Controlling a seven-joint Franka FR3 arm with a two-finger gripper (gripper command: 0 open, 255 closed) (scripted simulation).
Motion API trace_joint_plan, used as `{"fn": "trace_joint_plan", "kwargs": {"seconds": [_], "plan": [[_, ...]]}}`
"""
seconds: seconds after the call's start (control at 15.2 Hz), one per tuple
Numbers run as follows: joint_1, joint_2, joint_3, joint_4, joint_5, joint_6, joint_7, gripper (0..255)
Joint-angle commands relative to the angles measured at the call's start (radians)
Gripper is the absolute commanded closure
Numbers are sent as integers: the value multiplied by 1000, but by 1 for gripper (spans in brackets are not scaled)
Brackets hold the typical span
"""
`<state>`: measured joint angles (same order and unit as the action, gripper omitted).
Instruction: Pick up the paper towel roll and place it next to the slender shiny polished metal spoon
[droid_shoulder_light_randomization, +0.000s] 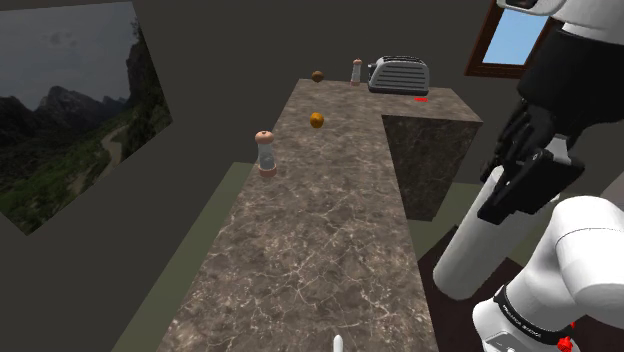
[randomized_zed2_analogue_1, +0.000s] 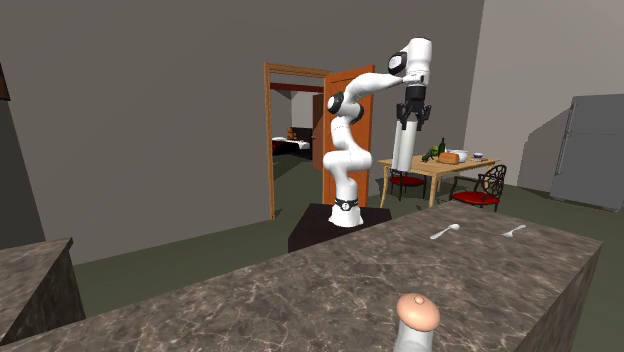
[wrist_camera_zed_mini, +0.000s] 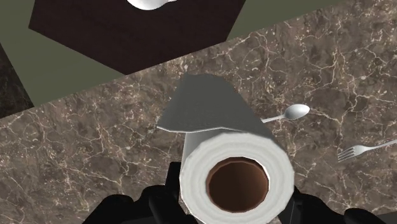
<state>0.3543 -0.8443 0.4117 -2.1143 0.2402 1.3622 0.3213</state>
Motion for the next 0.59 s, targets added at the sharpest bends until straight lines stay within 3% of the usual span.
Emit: {"fn": "trace_joint_plan", "kwargs": {"seconds": [0.0,0.33,0.53], "plan": [[9,-10,32,24,27,-28,44,255],[24,-18,121,136,102,-120,174,255],[32,-43,126,81,112,-88,169,255]]}}
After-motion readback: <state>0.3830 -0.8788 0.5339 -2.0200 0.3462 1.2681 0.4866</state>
